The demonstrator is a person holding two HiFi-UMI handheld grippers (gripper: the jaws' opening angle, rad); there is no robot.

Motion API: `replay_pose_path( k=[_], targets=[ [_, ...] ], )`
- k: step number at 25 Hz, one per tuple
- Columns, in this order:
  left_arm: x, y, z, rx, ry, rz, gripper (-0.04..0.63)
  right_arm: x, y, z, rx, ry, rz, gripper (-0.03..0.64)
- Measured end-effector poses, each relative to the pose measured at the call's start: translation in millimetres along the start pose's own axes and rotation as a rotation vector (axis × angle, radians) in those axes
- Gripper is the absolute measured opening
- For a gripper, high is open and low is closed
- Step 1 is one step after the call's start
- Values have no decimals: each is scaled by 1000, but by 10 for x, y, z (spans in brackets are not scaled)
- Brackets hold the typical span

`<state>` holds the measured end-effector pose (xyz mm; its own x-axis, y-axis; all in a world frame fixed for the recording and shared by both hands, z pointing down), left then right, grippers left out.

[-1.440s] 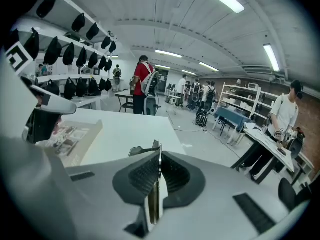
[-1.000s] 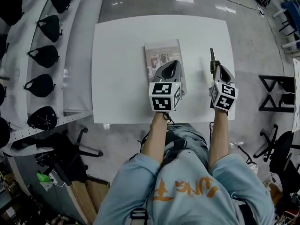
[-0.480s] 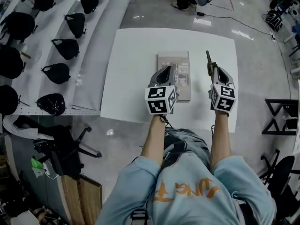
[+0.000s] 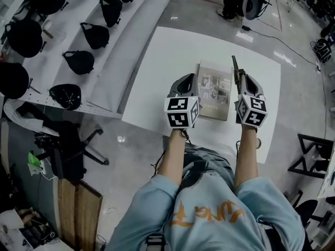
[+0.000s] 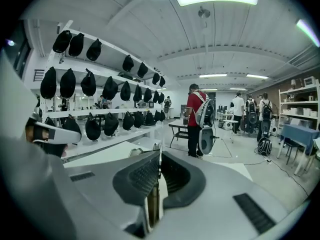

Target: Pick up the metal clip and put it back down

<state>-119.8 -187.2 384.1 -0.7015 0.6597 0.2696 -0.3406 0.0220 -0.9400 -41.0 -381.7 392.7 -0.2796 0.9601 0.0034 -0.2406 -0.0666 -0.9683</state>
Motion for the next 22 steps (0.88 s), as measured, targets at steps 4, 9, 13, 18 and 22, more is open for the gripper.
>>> replay_pose_path(
  k=[4, 9, 13, 18, 22],
  targets=[
    [422, 112, -30, -18, 43, -48, 9, 350, 133, 236, -7, 45, -14, 32],
    [804, 333, 4, -53, 52, -70, 9, 686, 298, 509, -9, 71, -32, 32],
    [1189, 378, 88, -45, 67, -89, 9, 975, 334, 775, 7, 85, -51, 32],
    [1651, 374, 196, -22, 87, -112, 9, 1298, 301, 1125, 43, 101, -69, 32],
    [1977, 386, 269, -7, 108, -111, 9, 1549, 274, 1378, 65, 120, -80, 32]
  ],
)
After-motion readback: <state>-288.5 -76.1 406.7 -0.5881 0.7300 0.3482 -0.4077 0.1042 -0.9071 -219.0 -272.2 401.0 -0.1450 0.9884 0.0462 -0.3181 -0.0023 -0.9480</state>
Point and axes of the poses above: the fingertips, and each gripper's own axes: z forward along the fingers, x to its left, y out of its top, the point moved 2 cm from there along -z, backward along the fingers, and after that the axes turned 5 degrees about -x, right-handed, at the moved point
